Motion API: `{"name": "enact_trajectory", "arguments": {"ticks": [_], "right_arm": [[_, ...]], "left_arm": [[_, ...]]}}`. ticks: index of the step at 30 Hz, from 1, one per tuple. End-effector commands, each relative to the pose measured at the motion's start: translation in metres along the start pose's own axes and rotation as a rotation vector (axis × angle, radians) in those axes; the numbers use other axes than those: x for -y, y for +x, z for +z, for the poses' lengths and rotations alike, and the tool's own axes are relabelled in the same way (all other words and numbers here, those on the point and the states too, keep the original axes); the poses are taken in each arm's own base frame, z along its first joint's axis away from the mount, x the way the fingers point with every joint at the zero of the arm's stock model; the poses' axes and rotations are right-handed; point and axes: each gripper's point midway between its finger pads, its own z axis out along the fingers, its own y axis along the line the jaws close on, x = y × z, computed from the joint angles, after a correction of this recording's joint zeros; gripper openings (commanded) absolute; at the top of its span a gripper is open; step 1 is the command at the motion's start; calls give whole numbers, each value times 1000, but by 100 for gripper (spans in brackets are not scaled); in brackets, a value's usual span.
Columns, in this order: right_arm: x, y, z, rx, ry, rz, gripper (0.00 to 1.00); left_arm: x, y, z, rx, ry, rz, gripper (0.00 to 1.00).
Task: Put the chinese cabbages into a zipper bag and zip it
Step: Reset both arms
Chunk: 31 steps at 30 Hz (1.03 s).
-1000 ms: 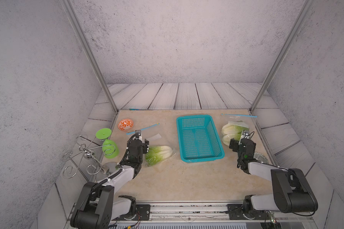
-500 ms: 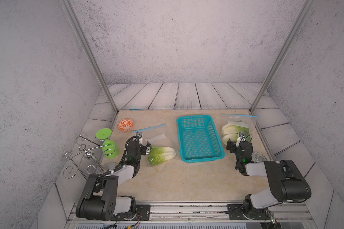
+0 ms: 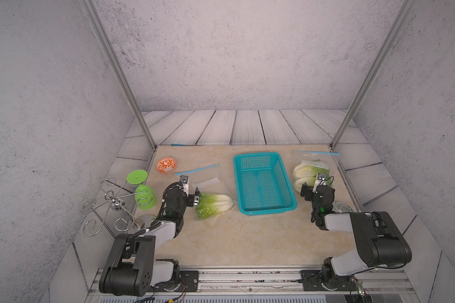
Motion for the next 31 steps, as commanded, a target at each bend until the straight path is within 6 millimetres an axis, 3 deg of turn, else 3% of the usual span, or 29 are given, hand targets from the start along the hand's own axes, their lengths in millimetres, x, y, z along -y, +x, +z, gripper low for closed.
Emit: {"name": "enact_trajectory", "arguments": {"ticks": [1, 8, 14, 31], "right_arm": [[2, 1, 4, -16, 21, 3, 99], [2, 1, 5, -23, 25, 3, 99], [4, 2, 9, -39, 32, 14, 99], [4, 1, 8, -38, 31, 16, 99]], "left_arm": [[-3, -4, 6, 87, -14, 13, 98], [-19, 10, 22, 57, -54, -54, 98], [-60, 19, 33, -56, -223, -190, 98], [-50, 18, 33, -60, -177, -154, 99]]}}
